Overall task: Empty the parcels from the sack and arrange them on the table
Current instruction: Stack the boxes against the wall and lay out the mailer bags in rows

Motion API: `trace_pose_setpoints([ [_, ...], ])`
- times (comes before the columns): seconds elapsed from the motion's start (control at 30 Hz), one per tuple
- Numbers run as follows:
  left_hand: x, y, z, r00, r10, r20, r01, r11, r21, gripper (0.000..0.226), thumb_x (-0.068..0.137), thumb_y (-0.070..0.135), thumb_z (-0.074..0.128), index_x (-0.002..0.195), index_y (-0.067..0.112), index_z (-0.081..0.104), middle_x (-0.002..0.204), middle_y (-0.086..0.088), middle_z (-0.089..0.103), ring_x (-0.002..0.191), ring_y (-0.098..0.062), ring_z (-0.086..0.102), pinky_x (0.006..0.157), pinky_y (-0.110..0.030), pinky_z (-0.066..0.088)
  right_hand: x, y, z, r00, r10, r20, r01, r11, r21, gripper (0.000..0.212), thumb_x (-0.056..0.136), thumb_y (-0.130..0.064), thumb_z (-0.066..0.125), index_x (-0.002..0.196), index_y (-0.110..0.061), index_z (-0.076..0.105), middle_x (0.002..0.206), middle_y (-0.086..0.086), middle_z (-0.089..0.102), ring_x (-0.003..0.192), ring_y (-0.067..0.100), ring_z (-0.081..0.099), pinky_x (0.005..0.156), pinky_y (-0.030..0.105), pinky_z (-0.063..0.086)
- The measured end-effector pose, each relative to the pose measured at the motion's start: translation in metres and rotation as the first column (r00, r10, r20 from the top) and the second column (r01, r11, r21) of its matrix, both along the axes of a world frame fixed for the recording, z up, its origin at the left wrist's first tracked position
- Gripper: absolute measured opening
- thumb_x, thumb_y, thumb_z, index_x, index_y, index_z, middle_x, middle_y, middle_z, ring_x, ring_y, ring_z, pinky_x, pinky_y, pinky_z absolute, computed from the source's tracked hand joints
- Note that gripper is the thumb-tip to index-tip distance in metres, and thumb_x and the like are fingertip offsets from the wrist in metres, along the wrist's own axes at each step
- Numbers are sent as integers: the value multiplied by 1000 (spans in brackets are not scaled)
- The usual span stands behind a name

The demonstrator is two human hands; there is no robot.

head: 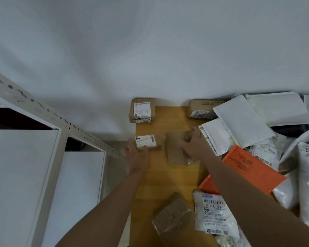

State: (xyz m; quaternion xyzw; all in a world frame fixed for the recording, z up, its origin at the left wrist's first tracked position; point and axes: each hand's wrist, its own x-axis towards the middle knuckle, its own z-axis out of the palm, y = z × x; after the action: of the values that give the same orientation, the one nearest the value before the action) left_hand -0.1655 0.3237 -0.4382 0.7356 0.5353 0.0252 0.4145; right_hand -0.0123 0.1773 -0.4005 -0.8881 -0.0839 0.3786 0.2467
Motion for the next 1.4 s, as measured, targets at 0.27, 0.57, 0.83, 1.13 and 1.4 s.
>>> trace_pose_setpoints([
  [0.27, 11, 7, -9, 784, -524, -334, 602, 773, 199, 71, 84, 59, 53, 147, 39, 29, 159, 0, 14, 147, -32, 5, 116, -54, 18, -23, -18, -9, 938, -145, 313, 75, 971, 226, 108, 76, -61, 67, 155, -24, 3, 149, 9, 34, 133, 28, 39, 103, 47, 45],
  [0.57, 14, 13, -8, 830, -452, -325, 531, 818, 219, 54, 93, 41, 50, 145, 31, 36, 159, -10, 16, 148, -37, 4, 118, -56, 9, -71, -43, -62, 450, 424, 786, -430, 874, -226, 74, 70, -41, 81, 131, -19, 46, 130, 14, 48, 120, 35, 47, 99, 56, 42],
  [0.83, 28, 12, -6, 841, -430, -329, 512, 830, 221, 55, 91, 40, 48, 143, 23, 37, 158, -8, 22, 149, -33, 5, 121, -52, 4, -69, -40, -59, 675, 450, 585, -350, 893, -284, 75, 85, -59, 53, 144, -12, 41, 154, 22, 32, 142, 46, 26, 109, 65, 30],
  [1.13, 37, 15, -9, 897, -384, -220, 422, 891, 166, 51, 86, 40, 57, 130, 17, 44, 135, -10, 47, 134, -31, 36, 111, -50, 32, -15, -7, -54, 681, 561, 471, -495, 826, -269, 85, 89, -53, 59, 152, -12, 20, 163, 16, 4, 146, 48, -6, 114, 65, 23],
  [1.4, 40, 21, -12, 920, -332, -210, 376, 898, 228, 48, 85, 33, 60, 128, 17, 45, 142, -8, 38, 137, -28, 29, 115, -50, 24, 32, 21, -39, 597, 576, 559, -476, 815, -331, 58, 87, -45, 65, 138, -25, 44, 147, 19, 33, 135, 43, 31, 106, 56, 39],
])
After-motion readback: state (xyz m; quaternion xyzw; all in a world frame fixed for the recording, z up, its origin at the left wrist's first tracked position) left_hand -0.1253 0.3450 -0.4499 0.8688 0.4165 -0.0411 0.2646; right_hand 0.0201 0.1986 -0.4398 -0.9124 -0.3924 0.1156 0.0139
